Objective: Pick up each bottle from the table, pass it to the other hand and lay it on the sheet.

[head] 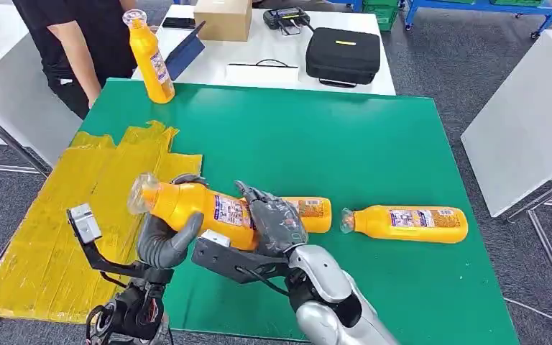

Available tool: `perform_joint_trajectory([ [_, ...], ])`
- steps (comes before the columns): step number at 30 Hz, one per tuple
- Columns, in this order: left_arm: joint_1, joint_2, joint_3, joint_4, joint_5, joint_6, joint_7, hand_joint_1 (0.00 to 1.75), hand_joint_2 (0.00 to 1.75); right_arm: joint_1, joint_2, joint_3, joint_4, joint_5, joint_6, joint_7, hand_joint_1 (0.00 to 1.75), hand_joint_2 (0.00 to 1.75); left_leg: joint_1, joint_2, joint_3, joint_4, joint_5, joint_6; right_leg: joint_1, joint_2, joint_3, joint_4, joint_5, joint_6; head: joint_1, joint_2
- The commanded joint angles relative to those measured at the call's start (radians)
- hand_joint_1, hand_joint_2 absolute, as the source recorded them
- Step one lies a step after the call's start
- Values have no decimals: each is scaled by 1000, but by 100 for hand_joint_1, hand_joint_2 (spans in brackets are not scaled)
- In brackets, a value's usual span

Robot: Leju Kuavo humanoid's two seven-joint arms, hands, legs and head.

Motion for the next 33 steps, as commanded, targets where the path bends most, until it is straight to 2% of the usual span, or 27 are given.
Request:
perform_joint_trajectory([
  [1, -13, 6, 121, -9, -4, 12, -7, 175, 175, 59, -29, -162, 108, 90, -143, -150, 0, 0, 1, -1, 4, -2, 0, -1, 1, -4, 4, -2, 0, -1, 0, 0],
  [6, 10, -7, 153, -12, -5, 1, -7, 175, 175, 96, -42, -224, -20, 110, -93, -163, 0, 0, 0, -1, 4, 0, -1, -2, 1, -5, 4, 0, -1, -2, 0, 0],
  [13, -8, -19, 162, 3, -63, 6, -27, 175, 175, 120, -27, -269, -71, 117, -86, -185, 0, 0, 0, -2, 4, 0, -1, -2, 1, -6, 4, 1, -2, -2, 0, 0],
  [17, -44, -26, 225, -2, -461, 182, -124, 175, 175, 180, -34, -314, -161, 100, -88, -228, 0, 0, 0, -4, 2, 0, 0, -1, 1, -7, 3, 0, -2, -1, 0, 0],
  [19, -69, -20, 279, 13, -771, 316, -145, 175, 175, 216, -37, -340, -214, 99, -67, -249, 0, 0, 0, -4, 2, 1, -1, -2, 1, -8, 3, 1, -2, -2, 0, 0],
  [22, -76, -18, 345, 24, -897, 352, -152, 175, 175, 238, -33, -361, -243, 89, -39, -269, 0, 0, 0, -4, 2, 0, 0, -2, 1, -7, 2, 0, -1, -2, 0, 0],
  [24, -75, 16, 371, 47, -1178, 486, -150, 175, 175, 246, -28, -374, -240, 88, -27, -284, 0, 0, 0, -2, 4, 0, -1, -2, 1, -7, 4, 1, -2, -2, 0, 0],
  [26, -67, 50, 384, 63, -1330, 549, -131, 175, 175, 245, -32, -376, -221, 79, -21, -298, 0, 0, -1, 0, 7, 0, -3, -3, 1, -7, 7, 1, -3, -3, 0, 0],
  [29, -59, 93, 379, 104, -1484, 601, -94, 175, 175, 238, -35, -376, -188, 62, -22, -320, 0, 0, -1, 2, 8, -1, -2, -3, 1, -5, 6, 0, -2, -3, 0, 0],
  [33, -57, 97, 378, 110, -1480, 601, -96, 175, 175, 236, -33, -375, -181, 60, -22, -321, 0, 0, 0, 1, 5, -1, -1, -2, 1, -4, 4, -1, -1, -2, 0, 0],
])
